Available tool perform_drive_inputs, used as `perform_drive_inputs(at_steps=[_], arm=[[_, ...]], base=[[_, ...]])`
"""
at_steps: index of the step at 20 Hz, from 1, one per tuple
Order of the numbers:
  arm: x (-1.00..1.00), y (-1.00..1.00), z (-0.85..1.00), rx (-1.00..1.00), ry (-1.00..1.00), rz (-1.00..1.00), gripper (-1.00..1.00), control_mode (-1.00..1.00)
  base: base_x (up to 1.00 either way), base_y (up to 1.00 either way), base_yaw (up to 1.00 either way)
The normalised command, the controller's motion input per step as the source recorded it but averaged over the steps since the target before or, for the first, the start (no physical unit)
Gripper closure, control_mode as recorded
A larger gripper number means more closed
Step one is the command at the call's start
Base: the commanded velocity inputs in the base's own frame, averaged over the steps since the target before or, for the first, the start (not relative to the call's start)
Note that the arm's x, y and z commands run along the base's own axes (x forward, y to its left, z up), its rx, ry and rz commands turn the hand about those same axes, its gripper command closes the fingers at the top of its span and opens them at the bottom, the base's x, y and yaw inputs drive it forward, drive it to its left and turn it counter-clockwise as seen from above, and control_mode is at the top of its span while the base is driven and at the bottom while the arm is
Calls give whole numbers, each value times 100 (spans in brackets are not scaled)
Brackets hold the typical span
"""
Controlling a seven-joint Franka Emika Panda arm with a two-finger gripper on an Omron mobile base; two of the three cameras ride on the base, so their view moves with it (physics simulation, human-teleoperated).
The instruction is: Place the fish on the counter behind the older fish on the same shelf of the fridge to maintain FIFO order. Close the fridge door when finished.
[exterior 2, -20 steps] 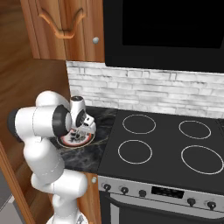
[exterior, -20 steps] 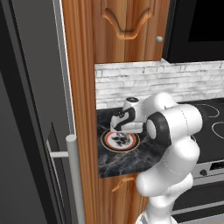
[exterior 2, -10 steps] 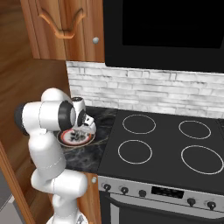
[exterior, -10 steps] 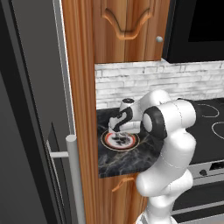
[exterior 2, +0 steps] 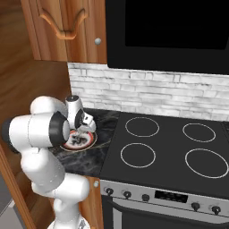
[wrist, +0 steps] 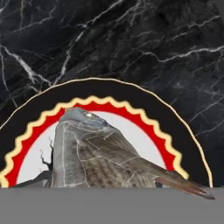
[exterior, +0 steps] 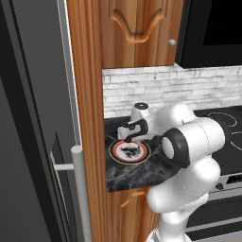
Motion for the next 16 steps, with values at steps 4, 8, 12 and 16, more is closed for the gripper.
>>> perform_drive_inputs(at_steps=[4, 8, 12, 16], arm=[[-54, 0, 90, 0, -29, 1, 100, -100], [-63, 0, 100, 0, -21, 2, 100, -100], [-79, -8, 88, 0, -12, 1, 100, -100], [-94, -37, 72, 1, -12, 0, 100, -100]], base=[[0, 0, 0], [0, 0, 0], [0, 0, 0], [0, 0, 0]])
